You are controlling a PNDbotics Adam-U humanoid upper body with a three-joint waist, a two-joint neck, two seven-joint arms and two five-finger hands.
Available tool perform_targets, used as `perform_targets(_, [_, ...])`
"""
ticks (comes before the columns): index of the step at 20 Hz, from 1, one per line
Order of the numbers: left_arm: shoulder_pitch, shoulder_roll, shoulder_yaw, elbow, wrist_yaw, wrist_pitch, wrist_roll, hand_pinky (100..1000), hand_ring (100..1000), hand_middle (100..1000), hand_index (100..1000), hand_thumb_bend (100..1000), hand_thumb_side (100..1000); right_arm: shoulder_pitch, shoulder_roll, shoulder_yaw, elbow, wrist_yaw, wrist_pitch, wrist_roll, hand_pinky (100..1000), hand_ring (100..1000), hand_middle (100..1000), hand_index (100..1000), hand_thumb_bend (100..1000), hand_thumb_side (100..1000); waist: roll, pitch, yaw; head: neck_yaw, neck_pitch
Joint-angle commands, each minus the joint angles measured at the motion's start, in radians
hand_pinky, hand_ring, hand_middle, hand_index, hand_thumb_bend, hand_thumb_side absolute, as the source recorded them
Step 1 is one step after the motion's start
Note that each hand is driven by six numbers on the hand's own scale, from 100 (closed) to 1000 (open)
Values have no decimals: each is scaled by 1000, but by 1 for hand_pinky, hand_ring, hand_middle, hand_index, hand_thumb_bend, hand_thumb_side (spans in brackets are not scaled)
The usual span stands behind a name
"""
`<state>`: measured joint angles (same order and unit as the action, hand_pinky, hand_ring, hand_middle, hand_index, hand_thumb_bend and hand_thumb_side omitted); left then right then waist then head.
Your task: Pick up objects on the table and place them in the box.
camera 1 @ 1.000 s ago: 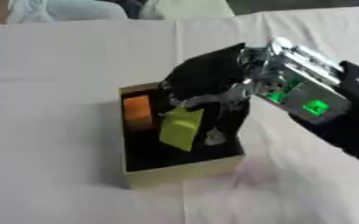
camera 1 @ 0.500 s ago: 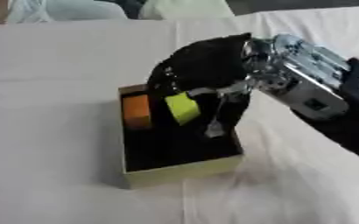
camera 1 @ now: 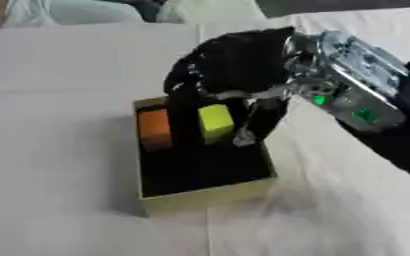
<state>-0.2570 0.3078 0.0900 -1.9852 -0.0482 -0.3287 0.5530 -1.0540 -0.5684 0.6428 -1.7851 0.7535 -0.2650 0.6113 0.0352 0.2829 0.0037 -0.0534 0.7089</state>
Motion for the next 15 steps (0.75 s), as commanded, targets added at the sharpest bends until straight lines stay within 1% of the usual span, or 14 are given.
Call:
perform_targets(1, [-11,17,8,-15,1,-2,8,874,607,663,777,434,770,-4,-41,-87,-71,-3,47,-73,784,850,812,851,167,105,2,-21,-2,7,-14])
perform_targets(2, [-11,18,10,-15,1,-4,10,874,607,663,777,430,755,4,-48,-118,-89,-8,72,-107,784,839,800,841,316,100,3,-22,-3,8,-15])
perform_targets(3, [-11,19,11,-15,0,-5,12,874,608,663,777,431,755,15,-55,-148,-106,-18,98,-144,784,824,783,830,224,100,3,-22,-3,9,-16])
perform_targets(4, [-11,20,12,-15,0,-6,13,873,608,663,777,431,754,27,-61,-179,-123,-36,126,-184,785,818,777,826,173,100,4,-23,-3,12,-16])
perform_targets(5, [-11,21,13,-15,-1,-7,16,873,608,663,777,432,753,40,-68,-210,-139,-58,154,-224,784,806,764,820,100,100,4,-23,-3,14,-16])
perform_targets(8, [-10,24,17,-15,-2,-10,24,872,609,661,777,434,751,82,-87,-288,-176,-121,231,-328,784,787,745,812,100,100,5,-23,-4,19,-14])
perform_targets(10, [-10,26,19,-15,-4,-11,28,872,609,660,777,435,749,108,-97,-331,-196,-156,271,-391,785,773,737,812,100,100,5,-23,-5,22,-13])
perform_targets(12, [-9,27,20,-15,-6,-13,32,871,609,660,777,435,748,132,-102,-367,-210,-186,302,-450,785,760,724,810,100,111,6,-22,-5,24,-13])
perform_targets(15, [-7,28,24,-15,-8,-15,40,871,610,659,777,435,747,174,-102,-436,-214,-245,333,-577,784,740,696,801,100,166,7,-22,-6,28,-12])
